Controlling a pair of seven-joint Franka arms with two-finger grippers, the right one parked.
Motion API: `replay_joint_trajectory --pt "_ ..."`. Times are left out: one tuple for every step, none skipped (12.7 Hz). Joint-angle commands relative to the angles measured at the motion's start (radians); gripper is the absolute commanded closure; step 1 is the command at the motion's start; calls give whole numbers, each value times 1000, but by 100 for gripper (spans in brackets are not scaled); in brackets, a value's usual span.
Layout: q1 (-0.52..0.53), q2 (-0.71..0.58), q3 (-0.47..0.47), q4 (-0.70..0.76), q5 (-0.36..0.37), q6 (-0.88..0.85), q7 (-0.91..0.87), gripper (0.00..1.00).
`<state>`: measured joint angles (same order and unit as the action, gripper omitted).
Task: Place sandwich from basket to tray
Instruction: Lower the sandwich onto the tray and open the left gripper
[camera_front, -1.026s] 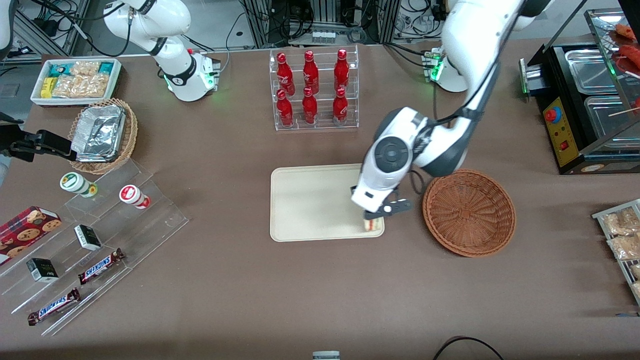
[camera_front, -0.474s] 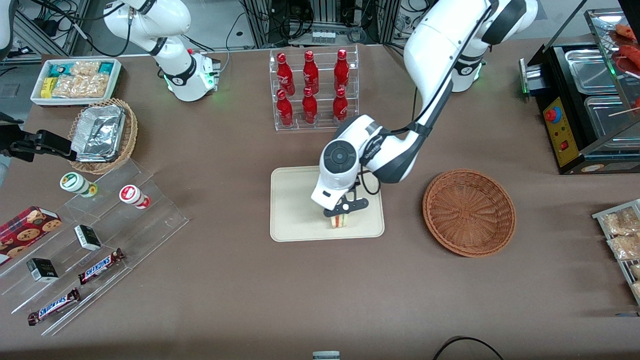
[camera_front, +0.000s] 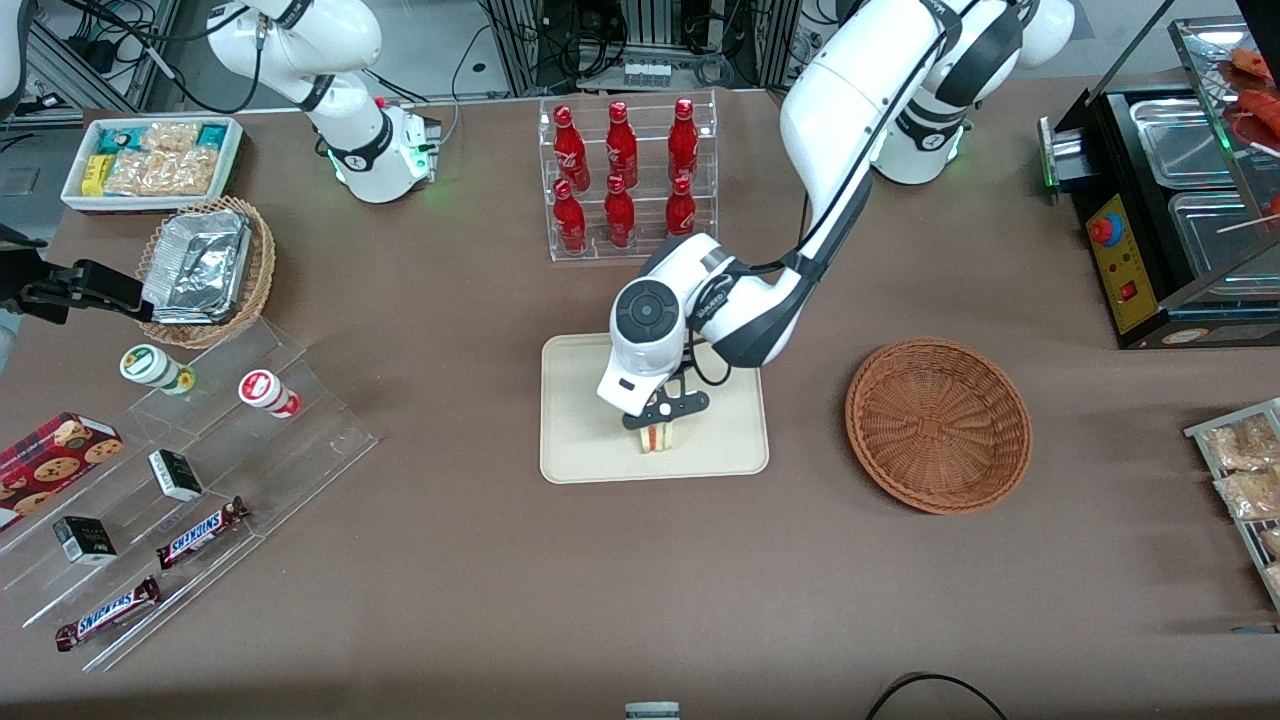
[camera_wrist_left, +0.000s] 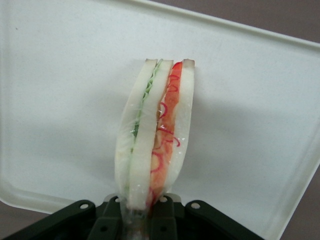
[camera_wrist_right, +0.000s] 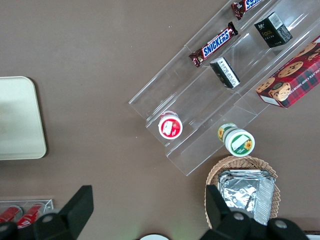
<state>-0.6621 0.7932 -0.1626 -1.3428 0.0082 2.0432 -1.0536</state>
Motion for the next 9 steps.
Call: replay_joint_trajectory --pt "-20 20 18 37 9 -5 -48 100" --pt "-20 23 18 37 9 -3 -72 100" --pt "-20 32 18 37 9 -3 -97 100" --pt "-22 34 18 37 10 -3 -103 100" --pt "-22 34 18 37 9 -3 -105 65" --pt "-20 34 18 36 9 -3 -103 1" --pt "-20 31 18 36 9 -3 -99 0" --pt "-19 23 18 37 9 -3 -94 0" --pt "-17 14 20 42 9 -6 -94 0"
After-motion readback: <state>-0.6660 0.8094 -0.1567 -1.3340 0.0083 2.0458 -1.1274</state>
